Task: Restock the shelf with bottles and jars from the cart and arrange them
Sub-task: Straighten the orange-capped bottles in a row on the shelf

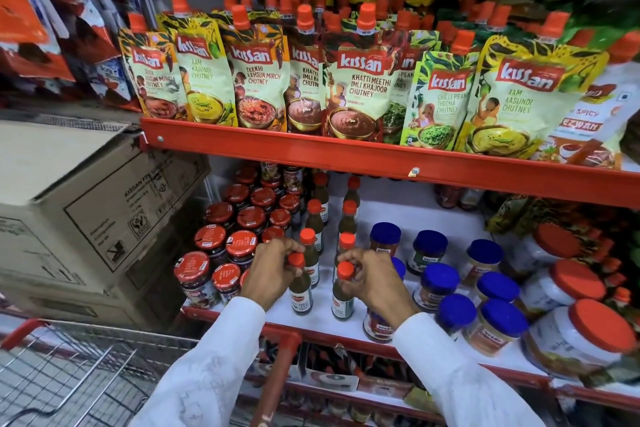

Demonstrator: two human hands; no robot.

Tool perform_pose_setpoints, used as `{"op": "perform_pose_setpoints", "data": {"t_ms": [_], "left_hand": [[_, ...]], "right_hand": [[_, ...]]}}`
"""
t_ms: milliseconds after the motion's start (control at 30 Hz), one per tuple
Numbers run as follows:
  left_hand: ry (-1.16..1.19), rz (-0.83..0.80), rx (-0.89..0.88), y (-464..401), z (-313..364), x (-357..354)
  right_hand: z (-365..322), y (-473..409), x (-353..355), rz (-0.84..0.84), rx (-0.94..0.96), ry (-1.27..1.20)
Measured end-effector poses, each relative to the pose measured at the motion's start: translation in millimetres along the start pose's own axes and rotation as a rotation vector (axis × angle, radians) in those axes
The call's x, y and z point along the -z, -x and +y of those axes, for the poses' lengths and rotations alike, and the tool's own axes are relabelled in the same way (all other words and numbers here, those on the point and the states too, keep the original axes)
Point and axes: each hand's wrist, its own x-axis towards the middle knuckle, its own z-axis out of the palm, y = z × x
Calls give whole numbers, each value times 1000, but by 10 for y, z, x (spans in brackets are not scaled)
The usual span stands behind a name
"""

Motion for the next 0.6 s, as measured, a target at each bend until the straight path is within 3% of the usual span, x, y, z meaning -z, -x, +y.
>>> {"op": "perform_pose_setpoints", "data": {"t_ms": [600], "left_hand": [[36,-34,-6,66,-40,82]], "right_hand": [[14,-28,15,-122,133,68]]}}
